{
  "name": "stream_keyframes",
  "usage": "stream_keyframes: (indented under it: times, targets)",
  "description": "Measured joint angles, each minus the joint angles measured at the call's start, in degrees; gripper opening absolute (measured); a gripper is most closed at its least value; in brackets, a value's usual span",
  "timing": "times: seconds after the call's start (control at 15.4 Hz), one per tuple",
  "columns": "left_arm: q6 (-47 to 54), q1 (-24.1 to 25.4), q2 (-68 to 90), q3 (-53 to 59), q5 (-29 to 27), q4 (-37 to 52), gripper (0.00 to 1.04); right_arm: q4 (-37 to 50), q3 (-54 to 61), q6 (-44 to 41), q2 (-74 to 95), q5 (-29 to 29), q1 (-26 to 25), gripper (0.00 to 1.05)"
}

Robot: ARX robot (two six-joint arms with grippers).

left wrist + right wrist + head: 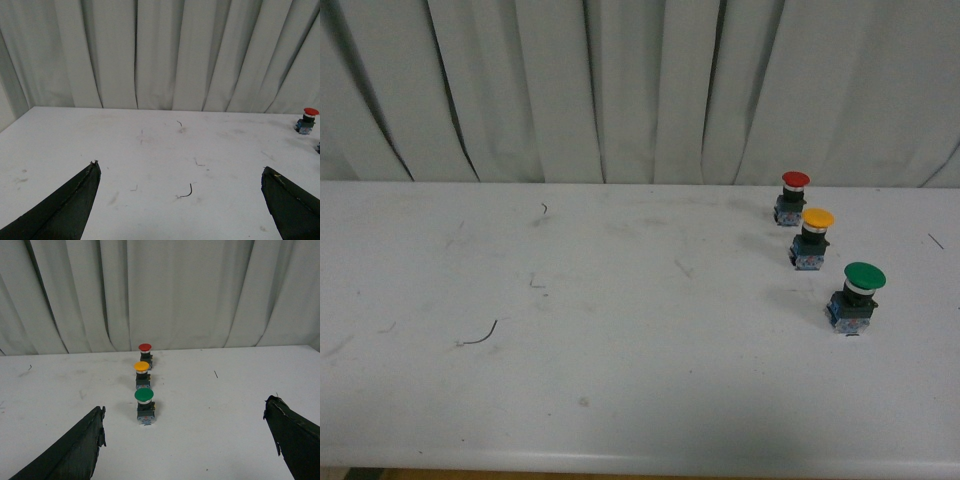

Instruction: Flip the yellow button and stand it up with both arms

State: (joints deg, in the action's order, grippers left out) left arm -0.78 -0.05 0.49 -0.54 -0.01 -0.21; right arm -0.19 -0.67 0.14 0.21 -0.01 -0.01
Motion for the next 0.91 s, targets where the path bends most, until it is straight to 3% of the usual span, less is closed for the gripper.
stream_keyframes:
  times: [0.91]
  targets:
    - [0.0, 0.0, 0.0, 0.0, 0.0, 0.0, 0.98, 0.0, 0.0, 0.0, 0.0, 0.0, 0.0, 0.98]
